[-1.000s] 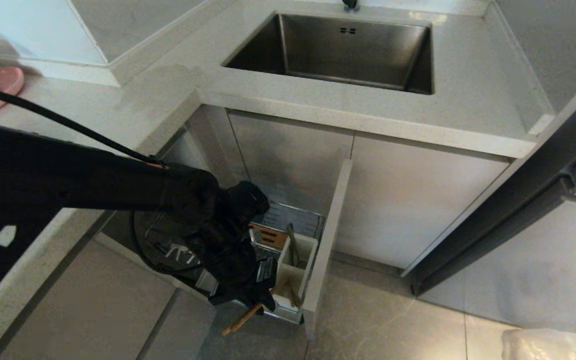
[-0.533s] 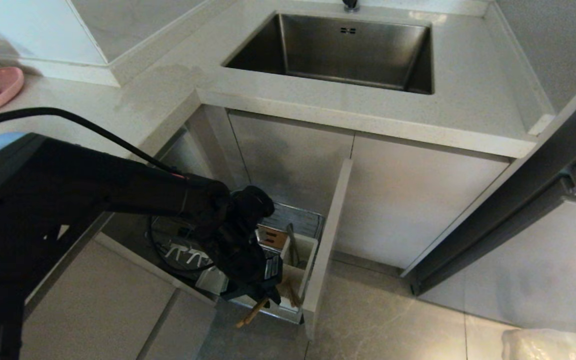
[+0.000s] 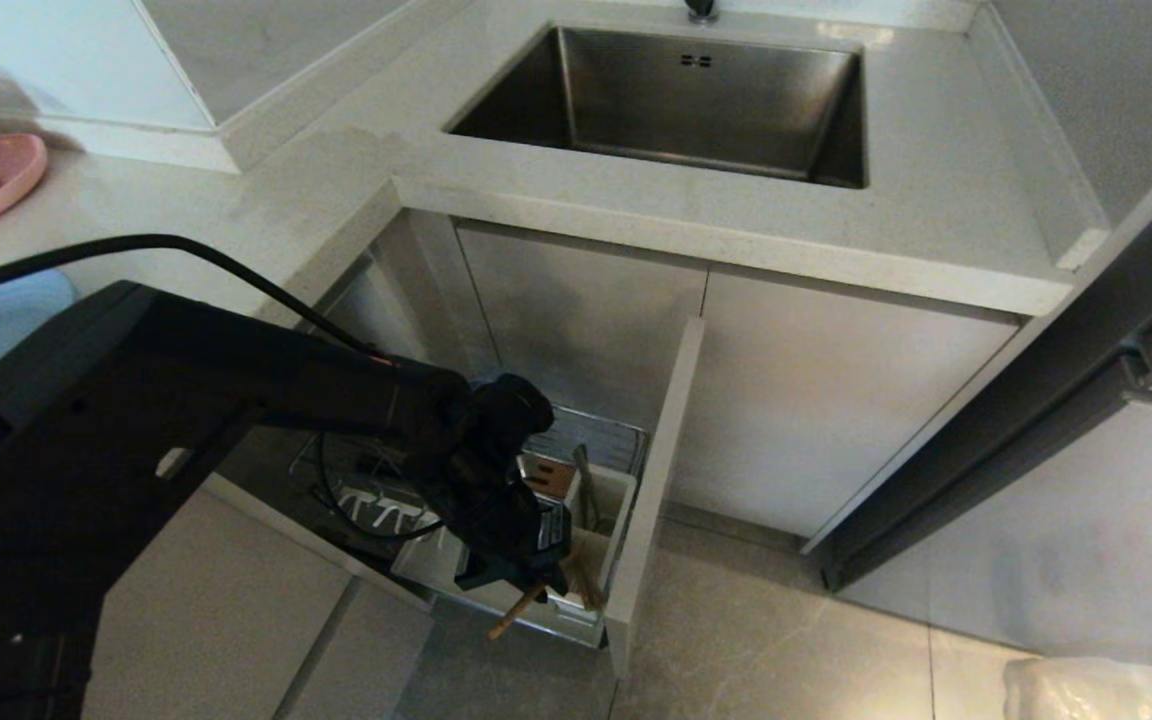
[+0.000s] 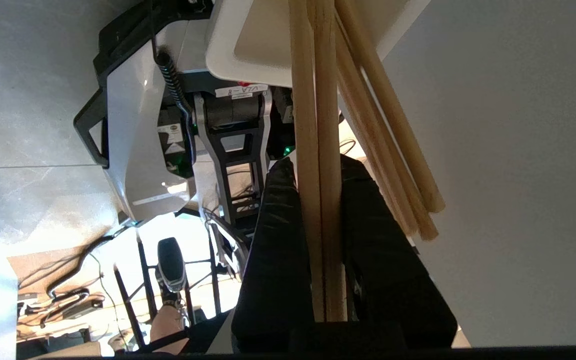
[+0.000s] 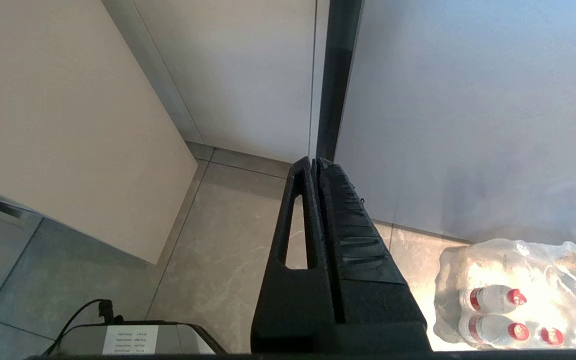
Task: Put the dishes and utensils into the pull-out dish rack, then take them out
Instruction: Pick up the chopsticks and place it in the cupboard
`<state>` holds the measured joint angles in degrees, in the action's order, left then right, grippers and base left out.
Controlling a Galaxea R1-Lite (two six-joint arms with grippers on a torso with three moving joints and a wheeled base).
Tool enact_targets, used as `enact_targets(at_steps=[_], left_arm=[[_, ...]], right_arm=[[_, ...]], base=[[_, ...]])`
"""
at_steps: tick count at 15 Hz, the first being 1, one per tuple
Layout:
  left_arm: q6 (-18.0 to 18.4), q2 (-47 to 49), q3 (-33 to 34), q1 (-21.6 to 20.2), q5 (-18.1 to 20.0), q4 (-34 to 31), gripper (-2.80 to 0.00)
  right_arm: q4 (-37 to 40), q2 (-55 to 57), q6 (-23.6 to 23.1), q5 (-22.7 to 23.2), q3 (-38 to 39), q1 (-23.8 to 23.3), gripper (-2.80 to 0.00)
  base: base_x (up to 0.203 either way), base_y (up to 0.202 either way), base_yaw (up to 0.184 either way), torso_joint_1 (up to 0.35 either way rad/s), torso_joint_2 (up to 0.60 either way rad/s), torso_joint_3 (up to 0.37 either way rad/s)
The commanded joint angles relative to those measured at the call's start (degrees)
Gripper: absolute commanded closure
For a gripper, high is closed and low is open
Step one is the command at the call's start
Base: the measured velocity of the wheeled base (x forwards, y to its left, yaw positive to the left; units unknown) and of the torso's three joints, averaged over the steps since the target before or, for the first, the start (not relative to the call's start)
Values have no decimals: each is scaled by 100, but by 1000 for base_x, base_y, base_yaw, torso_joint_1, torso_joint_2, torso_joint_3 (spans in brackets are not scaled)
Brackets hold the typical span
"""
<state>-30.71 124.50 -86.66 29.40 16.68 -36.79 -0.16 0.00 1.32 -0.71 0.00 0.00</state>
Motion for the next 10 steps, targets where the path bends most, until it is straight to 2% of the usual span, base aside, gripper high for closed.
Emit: enact_targets(at_steps=[1, 10], left_arm=[[-21, 95, -45, -4, 11, -18, 0], [-32, 353, -118, -5, 11, 18, 0]], right_arm=[[-2, 7, 0, 0, 0, 0, 0], [-2, 1, 0, 0, 0, 0, 0]], base=[[0, 0, 0, 0, 0, 0], [0, 0, 0, 0, 0, 0]])
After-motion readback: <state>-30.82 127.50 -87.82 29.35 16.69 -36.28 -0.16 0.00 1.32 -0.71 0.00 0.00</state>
